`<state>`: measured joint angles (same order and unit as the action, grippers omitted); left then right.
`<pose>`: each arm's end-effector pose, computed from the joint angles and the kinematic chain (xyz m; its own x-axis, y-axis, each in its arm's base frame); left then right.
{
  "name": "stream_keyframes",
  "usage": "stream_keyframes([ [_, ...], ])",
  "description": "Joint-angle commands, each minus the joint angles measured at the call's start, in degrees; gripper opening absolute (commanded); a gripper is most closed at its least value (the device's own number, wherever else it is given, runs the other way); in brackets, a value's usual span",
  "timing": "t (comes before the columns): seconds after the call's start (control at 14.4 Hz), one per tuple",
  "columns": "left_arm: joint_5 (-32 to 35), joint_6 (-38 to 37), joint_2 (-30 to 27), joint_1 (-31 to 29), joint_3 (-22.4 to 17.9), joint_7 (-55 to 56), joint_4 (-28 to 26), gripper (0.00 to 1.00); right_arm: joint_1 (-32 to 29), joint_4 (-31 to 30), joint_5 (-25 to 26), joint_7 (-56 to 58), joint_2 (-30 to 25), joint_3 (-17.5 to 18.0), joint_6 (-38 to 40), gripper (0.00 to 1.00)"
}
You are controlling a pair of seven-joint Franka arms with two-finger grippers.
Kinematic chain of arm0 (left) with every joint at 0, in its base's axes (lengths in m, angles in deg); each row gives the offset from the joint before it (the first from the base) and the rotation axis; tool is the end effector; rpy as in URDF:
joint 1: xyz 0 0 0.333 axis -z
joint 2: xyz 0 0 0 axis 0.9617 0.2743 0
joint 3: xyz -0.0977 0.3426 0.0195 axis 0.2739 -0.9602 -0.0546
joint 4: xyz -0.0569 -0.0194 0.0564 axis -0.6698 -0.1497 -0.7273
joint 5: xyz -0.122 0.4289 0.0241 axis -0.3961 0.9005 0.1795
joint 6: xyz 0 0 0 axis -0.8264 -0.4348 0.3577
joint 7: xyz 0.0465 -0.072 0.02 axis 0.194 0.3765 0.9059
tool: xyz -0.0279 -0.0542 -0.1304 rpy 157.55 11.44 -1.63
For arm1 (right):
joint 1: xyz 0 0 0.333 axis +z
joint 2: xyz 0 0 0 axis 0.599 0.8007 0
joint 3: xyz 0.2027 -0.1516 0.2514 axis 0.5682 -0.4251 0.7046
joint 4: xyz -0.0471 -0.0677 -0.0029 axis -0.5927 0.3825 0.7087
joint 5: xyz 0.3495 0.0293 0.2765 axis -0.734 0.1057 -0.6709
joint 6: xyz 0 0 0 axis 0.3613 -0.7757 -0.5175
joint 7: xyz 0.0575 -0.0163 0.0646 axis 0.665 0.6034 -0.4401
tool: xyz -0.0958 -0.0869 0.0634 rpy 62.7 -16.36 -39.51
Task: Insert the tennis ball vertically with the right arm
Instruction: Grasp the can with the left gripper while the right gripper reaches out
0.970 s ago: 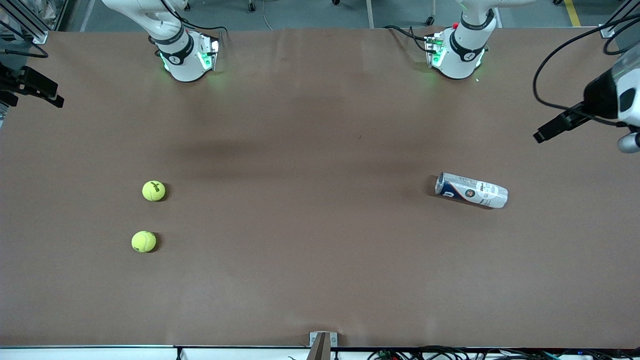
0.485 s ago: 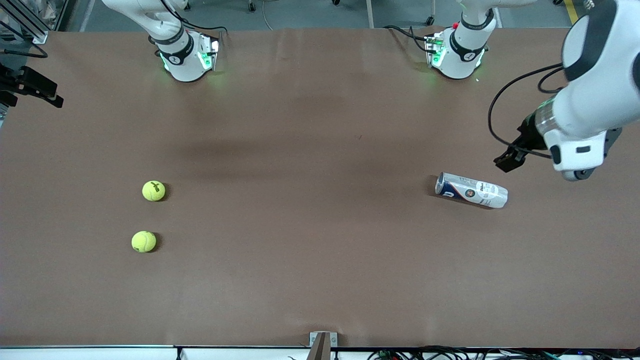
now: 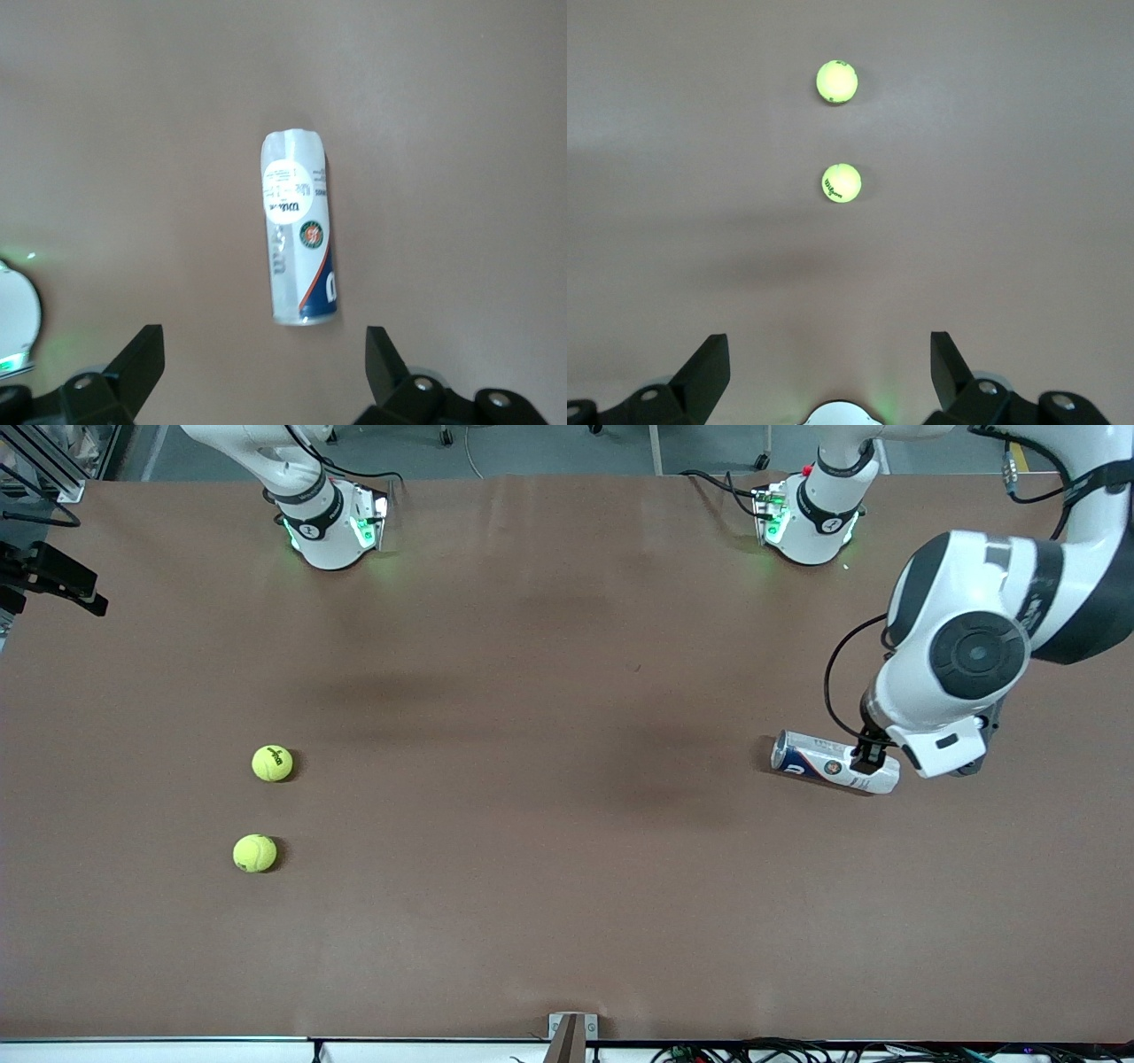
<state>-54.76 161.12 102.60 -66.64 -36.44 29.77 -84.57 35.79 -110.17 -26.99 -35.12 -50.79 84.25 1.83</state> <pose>0.6461 -0.1633 0.4181 0.3743 0.9091 0.1830 0.9120 -0.3251 -0.2500 0.5533 -0.0444 0.6772 0.9974 -0.0486 -0.0531 -0.0475 -0.9986 0.0222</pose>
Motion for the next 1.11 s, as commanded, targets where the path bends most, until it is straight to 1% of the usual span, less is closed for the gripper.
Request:
stream_keyframes([
  [0.0, 4.12, 8.21, -2.02, -0.06, 0.06, 6.69, -8.43, 1.0, -0.75, 0.75, 2.22, 0.26, 2.06, 0.23, -1.06, 1.0],
  [0.28, 9.92, 20.51, -3.17, -1.03, -0.03, 12.77, -19.07, 1.0, -0.84, 1.45, 2.66, 0.35, 3.21, 0.23, -2.03, 1.0],
  [0.55, 14.23, 31.94, -4.04, -4.88, -0.03, 16.64, -26.55, 1.0, -0.75, 1.45, 2.49, 0.35, 4.7, 0.23, -2.91, 1.0],
  [0.76, 15.38, 39.51, -3.43, -7.7, -0.03, 17.53, -29.81, 1.0, -0.75, 1.37, 2.49, 0.44, 5.94, 0.23, -3.7, 1.0],
  [1.04, 15.47, 43.13, -1.5, -8.5, -0.2, 18.14, -31.05, 1.0, -0.84, 1.36, 2.49, 0.44, 6.55, 0.23, -5.98, 1.0],
])
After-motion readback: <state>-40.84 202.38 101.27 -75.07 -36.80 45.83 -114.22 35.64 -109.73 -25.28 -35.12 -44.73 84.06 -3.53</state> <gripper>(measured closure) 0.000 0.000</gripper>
